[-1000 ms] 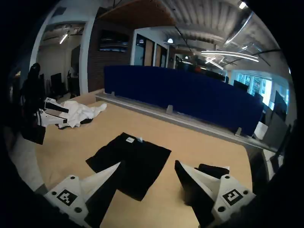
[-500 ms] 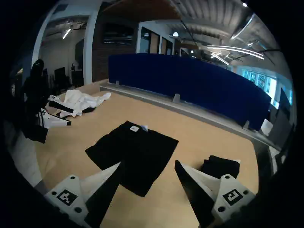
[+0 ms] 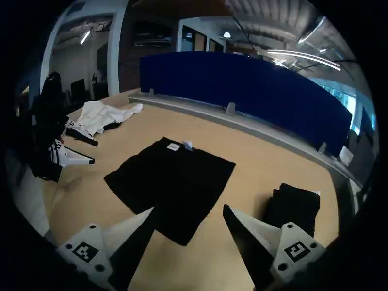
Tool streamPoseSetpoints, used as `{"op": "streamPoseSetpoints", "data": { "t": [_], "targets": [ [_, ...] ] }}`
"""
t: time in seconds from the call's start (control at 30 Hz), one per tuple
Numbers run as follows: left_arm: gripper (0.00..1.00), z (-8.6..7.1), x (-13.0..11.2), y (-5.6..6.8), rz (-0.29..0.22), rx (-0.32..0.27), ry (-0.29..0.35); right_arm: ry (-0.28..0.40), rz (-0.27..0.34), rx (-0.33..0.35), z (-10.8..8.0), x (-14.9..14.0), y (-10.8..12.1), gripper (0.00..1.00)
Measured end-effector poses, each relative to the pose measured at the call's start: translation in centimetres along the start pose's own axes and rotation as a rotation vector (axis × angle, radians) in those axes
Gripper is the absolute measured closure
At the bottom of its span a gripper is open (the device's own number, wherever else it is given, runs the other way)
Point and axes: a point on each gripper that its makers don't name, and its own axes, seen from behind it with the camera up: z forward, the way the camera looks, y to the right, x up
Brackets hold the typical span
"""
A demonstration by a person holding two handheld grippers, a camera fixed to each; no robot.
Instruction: Fold towel
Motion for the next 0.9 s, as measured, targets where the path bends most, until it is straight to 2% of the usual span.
{"op": "streamPoseSetpoints", "data": {
  "t": [0.17,0.57,0.77,0.9],
  "targets": [
    [0.07,1.2,-1.8,0.7,0.007,-0.029,-0.044,-0.041,-0.003,0.013,1.2,-2.2,-0.3,0.00],
    [0.07,3.1,-4.3,0.7,0.024,-0.048,-0.109,-0.115,0.008,0.028,3.4,-6.5,-0.8,0.00],
    [0.07,3.9,-5.3,1.8,0.038,-0.087,-0.139,-0.145,0.003,0.033,4.0,-7.9,-0.8,0.00],
    [0.07,4.4,-5.7,2.2,0.030,-0.099,-0.164,-0.161,0.002,0.036,4.2,-8.6,-0.7,0.00]
  ]
}}
